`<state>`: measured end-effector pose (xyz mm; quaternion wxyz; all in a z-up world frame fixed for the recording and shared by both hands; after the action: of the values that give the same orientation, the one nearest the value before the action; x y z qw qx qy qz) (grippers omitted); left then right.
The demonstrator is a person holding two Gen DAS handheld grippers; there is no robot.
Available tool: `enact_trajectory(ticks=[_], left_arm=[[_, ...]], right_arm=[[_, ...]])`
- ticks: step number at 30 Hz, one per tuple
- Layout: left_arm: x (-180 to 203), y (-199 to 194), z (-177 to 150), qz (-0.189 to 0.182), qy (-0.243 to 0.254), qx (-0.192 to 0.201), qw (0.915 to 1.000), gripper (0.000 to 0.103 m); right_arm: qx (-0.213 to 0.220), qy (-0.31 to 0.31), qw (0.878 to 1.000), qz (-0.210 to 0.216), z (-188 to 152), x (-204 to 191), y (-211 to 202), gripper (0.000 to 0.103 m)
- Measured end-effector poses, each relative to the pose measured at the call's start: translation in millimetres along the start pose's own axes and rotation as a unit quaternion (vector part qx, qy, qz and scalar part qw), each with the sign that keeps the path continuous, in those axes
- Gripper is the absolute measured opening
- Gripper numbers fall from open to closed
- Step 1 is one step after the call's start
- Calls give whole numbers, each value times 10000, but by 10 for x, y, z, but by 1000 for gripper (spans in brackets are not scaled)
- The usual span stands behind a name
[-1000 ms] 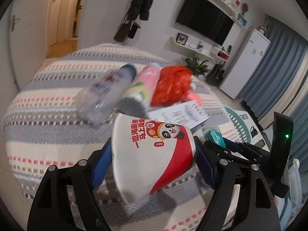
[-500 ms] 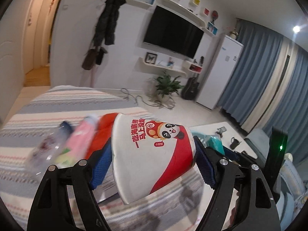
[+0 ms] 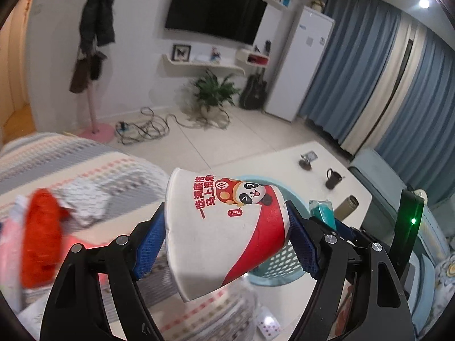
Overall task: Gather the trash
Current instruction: 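Carry both items over the blue basket and open both tools to drop them, then move both tools back over the trash pile on the bed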
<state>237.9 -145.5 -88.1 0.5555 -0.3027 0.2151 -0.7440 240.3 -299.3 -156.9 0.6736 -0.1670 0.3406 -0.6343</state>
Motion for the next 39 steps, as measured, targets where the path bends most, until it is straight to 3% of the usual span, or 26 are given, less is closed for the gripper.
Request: enact_trajectory(ticks=[4,13,14,17,27,39], left_arm=[[50,304,-66,-408,-277,-345,9982,76],[126,744,-243,-361,-201,-752,9963,78],[135,767,-261,-387,-194,-787,9960,78],[127,786,-288,-465,-224,-848,9951,80],[58,652,-346,-440,-226,-793,9956,81],[-85,-18,-314,-315,-160,-226,9991,81]], right_arm=[[-239,178,9995,-142,-84,201,206,37],[-718,365,9964,-280,-267,353,596,38],[-752,405,9960,-270,-281,362,620,39],[-841,649,9942,-156,-309,435,682,59],[-797,729,9941,-135,-341,549,581,59],[-318,130,9988,350,-175,-88,108,59]])
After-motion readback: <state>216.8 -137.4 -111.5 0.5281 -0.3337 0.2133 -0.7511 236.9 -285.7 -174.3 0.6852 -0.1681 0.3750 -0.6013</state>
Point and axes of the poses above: each gripper's, at about its wrist camera, not at the fingertips, and y roughly the way its jaws point, x to its right, z to its top, the point moved 7 cm from there along y, roughly the way its jaws point, and after that the axes turned 5 degrees about z, right-handed, at the moved point
